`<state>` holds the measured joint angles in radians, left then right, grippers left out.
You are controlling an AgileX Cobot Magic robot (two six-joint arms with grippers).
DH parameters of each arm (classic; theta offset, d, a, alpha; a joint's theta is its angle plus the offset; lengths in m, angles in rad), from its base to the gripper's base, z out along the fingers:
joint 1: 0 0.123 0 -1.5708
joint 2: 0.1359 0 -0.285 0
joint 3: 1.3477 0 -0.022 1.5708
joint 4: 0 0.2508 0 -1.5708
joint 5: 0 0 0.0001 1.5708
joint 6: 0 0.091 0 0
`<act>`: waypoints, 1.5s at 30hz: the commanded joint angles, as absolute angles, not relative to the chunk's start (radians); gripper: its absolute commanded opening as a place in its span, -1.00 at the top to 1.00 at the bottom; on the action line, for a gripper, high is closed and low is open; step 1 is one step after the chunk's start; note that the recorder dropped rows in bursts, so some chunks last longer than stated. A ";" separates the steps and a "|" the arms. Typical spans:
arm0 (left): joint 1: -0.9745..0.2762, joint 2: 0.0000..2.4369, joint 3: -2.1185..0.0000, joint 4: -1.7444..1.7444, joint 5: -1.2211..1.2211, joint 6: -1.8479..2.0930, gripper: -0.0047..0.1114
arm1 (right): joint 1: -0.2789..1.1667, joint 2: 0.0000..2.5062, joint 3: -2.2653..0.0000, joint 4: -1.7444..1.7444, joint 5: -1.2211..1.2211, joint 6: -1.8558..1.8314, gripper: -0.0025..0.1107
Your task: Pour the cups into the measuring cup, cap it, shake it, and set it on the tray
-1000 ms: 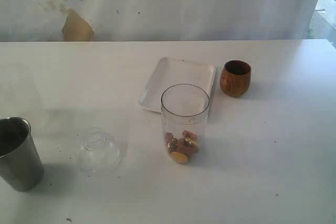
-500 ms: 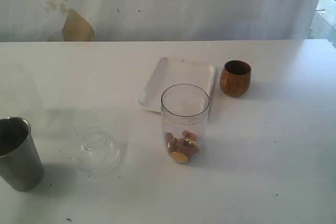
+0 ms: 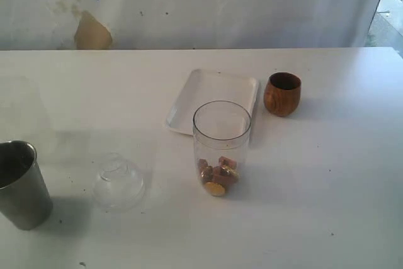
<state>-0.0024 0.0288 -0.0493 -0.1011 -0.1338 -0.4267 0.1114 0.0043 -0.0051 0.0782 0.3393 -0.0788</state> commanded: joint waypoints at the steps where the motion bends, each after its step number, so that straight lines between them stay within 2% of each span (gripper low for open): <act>1: -0.002 0.113 -0.134 -0.014 -0.127 -0.440 0.48 | 0.108 0.000 0.000 0.082 0.341 -0.075 0.96; 3: -0.002 0.154 -0.147 0.040 -0.125 -0.440 0.07 | 0.108 0.000 0.000 0.082 0.341 -0.075 0.96; 6: -0.002 0.218 -0.147 0.093 -0.128 -0.440 -0.72 | 0.108 0.000 0.000 0.082 0.341 -0.075 0.96; 7: -0.002 0.245 -0.147 0.090 -0.110 -0.451 -0.90 | 0.108 0.000 0.000 0.082 0.341 -0.075 0.96; 10: -0.002 0.301 -0.144 0.090 -0.094 -0.479 -0.88 | 0.108 0.000 0.000 0.082 0.341 -0.075 0.96; 15: -0.002 0.371 -0.073 0.195 -0.211 -0.503 -0.88 | 0.108 0.000 0.000 0.082 0.341 -0.075 0.96; 19: -0.002 0.449 0.000 0.482 -0.392 -0.658 -0.88 | 0.108 0.000 0.000 0.082 0.341 -0.075 0.96; 24: -0.005 0.561 0.000 0.764 -0.400 -0.810 -0.88 | 0.108 0.000 0.000 0.082 0.341 -0.075 0.96; 28: -0.005 0.631 0.000 0.762 -0.525 -0.755 -0.88 | 0.108 0.000 0.000 0.082 0.341 -0.075 0.96; 33: -0.005 0.721 0.000 0.721 -0.478 -0.701 -0.88 | 0.108 0.000 0.000 0.082 0.341 -0.075 0.96; 45: -0.005 0.946 0.000 0.514 -0.545 -0.485 -0.88 | 0.108 0.000 0.000 0.082 0.341 -0.075 0.96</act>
<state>-0.0024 0.9043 -0.0053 0.5529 -0.5118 -0.5159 0.1114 0.0043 -0.0051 0.0807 0.3393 -0.0788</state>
